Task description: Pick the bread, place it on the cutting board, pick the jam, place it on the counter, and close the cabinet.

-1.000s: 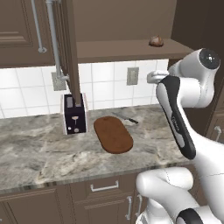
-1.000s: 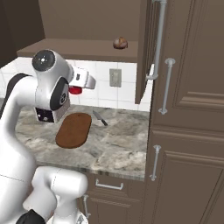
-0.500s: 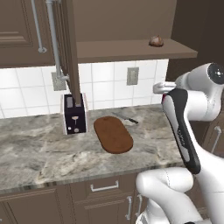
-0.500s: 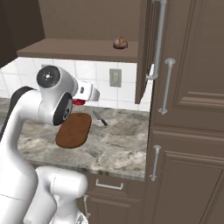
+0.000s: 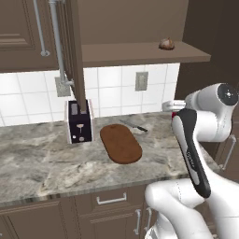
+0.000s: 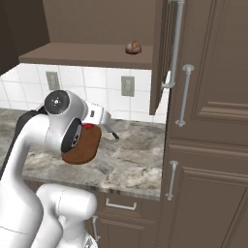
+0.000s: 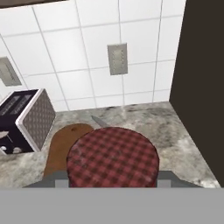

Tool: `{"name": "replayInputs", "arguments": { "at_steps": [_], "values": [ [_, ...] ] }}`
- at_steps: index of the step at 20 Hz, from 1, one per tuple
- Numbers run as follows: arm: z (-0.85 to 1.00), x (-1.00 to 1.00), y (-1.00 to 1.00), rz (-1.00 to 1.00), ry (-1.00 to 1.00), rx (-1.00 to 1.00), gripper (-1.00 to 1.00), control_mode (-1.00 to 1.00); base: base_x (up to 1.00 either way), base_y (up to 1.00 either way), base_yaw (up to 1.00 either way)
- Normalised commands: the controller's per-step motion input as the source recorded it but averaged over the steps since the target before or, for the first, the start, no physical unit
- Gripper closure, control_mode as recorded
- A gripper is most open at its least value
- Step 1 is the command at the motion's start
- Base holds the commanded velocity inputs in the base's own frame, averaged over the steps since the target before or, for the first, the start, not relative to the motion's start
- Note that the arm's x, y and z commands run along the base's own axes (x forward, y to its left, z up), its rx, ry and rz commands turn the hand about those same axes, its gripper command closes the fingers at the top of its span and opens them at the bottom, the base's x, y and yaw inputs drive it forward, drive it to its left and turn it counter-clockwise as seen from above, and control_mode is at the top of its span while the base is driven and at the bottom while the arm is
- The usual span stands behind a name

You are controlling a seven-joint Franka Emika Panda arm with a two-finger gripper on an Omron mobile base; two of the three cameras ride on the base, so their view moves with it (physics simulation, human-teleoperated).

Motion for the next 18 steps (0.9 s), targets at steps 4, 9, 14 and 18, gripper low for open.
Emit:
{"name": "replayInputs", "arguments": {
  "at_steps": [4,9,14,18],
  "values": [
    [-0.46,0.0,0.0,0.0,0.0,-0.01,1.0,-1.0,0.0,0.0,0.0],
    [-0.41,0.0,0.0,0.0,0.0,0.0,1.0,-1.0,0.0,0.0,0.0],
    [-0.4,0.0,0.0,0.0,-0.01,0.0,1.0,-1.0,0.0,0.0,0.0],
    [-0.38,0.06,0.0,0.0,-0.01,0.0,1.0,-1.0,0.0,0.0,0.0]
  ]
}}
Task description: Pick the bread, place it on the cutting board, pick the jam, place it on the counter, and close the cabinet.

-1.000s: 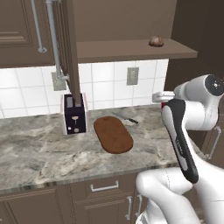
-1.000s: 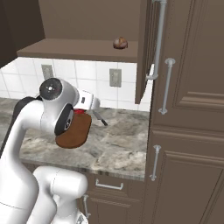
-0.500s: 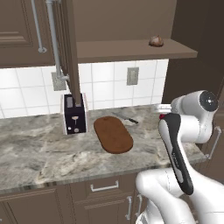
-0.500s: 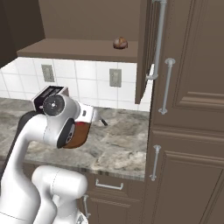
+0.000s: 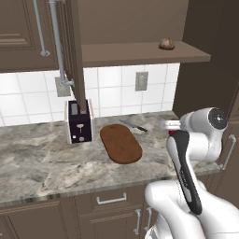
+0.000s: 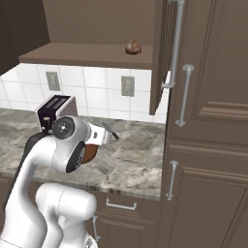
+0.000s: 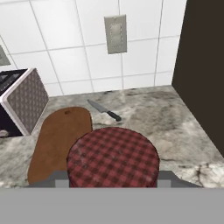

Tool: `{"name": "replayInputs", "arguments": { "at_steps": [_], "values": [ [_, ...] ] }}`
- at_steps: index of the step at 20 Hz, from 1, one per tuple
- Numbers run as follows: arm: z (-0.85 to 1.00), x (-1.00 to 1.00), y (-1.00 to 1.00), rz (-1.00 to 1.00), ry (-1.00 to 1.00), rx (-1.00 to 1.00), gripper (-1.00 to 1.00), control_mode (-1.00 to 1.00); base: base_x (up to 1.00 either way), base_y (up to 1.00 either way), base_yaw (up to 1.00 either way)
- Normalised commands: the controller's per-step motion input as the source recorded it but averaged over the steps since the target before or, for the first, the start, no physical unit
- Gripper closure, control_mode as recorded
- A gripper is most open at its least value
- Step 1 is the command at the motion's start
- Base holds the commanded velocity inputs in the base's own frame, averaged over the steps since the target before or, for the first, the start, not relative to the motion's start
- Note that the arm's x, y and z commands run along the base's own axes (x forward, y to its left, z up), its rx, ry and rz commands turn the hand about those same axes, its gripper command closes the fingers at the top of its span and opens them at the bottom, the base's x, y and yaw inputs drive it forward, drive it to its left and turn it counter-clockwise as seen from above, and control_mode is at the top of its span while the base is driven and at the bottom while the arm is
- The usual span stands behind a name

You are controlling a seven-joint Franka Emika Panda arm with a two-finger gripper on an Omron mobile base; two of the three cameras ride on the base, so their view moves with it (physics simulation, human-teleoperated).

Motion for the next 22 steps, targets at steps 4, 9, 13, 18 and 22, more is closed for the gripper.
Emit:
{"name": "replayInputs", "arguments": {
  "at_steps": [4,9,13,18,22],
  "values": [
    [-0.34,0.15,0.0,0.0,0.0,0.0,1.0,-1.0,0.0,0.0,0.0],
    [-0.31,0.21,0.0,0.0,0.0,0.0,1.0,-1.0,0.0,0.0,0.0],
    [-0.3,0.26,0.0,0.0,0.0,0.0,1.0,-1.0,0.0,0.0,0.0],
    [-0.28,0.28,-0.01,-0.01,-0.01,0.0,1.0,-1.0,0.0,0.0,0.0],
    [-0.25,0.3,-0.02,-0.02,-0.02,0.0,1.0,-1.0,0.0,0.0,0.0]
  ]
}}
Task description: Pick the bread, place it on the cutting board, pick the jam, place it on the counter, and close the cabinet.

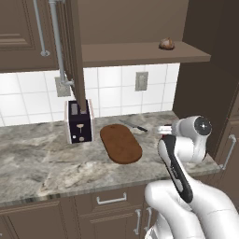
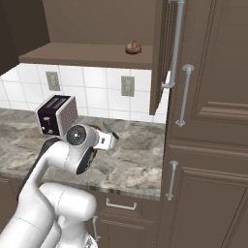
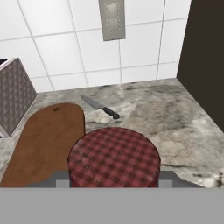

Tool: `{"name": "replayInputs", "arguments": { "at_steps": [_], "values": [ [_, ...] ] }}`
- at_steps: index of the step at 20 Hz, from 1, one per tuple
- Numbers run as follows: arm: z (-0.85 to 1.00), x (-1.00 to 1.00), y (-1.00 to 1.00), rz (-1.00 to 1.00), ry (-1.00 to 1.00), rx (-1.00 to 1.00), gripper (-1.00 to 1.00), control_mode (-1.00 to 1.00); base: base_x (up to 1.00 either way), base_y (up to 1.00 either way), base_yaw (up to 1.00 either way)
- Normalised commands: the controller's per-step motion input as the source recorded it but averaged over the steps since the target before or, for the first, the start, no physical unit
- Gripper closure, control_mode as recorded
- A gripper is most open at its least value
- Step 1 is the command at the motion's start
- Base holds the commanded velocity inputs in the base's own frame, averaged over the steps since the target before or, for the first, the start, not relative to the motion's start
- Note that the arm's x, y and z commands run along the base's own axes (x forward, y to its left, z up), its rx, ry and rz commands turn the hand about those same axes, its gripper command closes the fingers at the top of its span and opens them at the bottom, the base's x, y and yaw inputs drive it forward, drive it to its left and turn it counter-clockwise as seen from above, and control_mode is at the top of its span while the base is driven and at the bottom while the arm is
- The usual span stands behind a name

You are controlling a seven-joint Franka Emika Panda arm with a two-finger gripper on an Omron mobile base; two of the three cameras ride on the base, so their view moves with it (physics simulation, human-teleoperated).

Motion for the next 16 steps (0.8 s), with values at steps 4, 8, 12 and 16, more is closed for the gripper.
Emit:
{"name": "replayInputs", "arguments": {
  "at_steps": [4,8,12,16],
  "values": [
    [-0.21,0.3,-0.03,-0.02,-0.01,0.0,1.0,-1.0,0.0,0.0,0.0],
    [-0.21,0.23,-0.03,-0.03,0.0,0.0,1.0,-1.0,0.0,0.0,0.0],
    [-0.21,0.26,-0.04,-0.03,0.0,0.0,1.0,-1.0,0.0,0.0,0.0],
    [-0.21,0.22,-0.08,-0.03,0.0,0.0,1.0,-1.0,0.0,0.0,0.0]
  ]
}}
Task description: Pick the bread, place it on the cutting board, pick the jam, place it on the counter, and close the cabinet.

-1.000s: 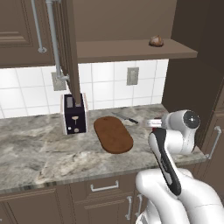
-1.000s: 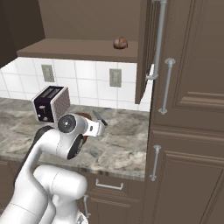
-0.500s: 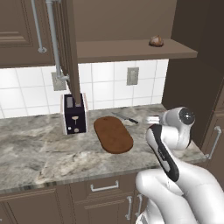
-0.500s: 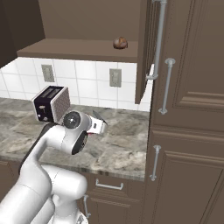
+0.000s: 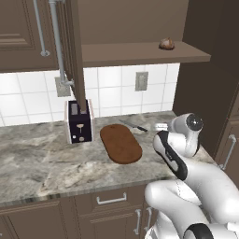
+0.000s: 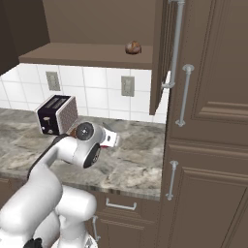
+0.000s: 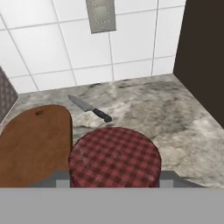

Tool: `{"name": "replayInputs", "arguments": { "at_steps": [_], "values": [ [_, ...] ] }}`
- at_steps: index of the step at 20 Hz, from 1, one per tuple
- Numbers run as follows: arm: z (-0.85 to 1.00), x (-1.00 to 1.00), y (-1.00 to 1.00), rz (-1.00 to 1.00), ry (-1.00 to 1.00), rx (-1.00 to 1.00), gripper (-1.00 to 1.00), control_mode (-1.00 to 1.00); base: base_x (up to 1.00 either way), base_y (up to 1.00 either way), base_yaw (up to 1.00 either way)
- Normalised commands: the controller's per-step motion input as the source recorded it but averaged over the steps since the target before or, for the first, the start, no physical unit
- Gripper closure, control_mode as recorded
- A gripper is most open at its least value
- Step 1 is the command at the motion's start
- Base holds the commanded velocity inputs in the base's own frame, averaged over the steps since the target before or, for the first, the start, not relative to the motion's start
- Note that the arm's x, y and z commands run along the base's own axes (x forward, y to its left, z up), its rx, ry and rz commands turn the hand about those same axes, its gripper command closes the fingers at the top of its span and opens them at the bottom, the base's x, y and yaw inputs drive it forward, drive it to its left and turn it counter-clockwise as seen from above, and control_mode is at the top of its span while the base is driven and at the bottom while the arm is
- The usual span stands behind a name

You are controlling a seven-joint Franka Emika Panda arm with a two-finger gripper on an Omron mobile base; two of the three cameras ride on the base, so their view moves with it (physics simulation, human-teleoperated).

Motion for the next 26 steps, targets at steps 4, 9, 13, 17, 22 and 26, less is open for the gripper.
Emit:
{"name": "replayInputs", "arguments": {
  "at_steps": [4,9,13,17,22,26],
  "values": [
    [-0.23,0.18,-0.09,-0.03,0.0,0.0,1.0,-1.0,0.0,0.0,0.0],
    [-0.25,0.22,-0.11,-0.02,0.0,0.0,1.0,-1.0,0.0,0.0,0.0],
    [-0.27,0.2,-0.08,-0.02,0.0,0.0,1.0,-1.0,0.0,0.0,0.0],
    [-0.28,0.18,-0.04,-0.01,0.0,0.0,1.0,-1.0,0.0,0.0,0.0],
    [-0.33,0.12,-0.01,-0.01,0.0,0.0,1.0,-1.0,0.0,0.0,0.0],
    [-0.34,0.02,0.0,0.0,-0.03,-0.03,1.0,-1.0,0.0,0.0,0.0]
  ]
}}
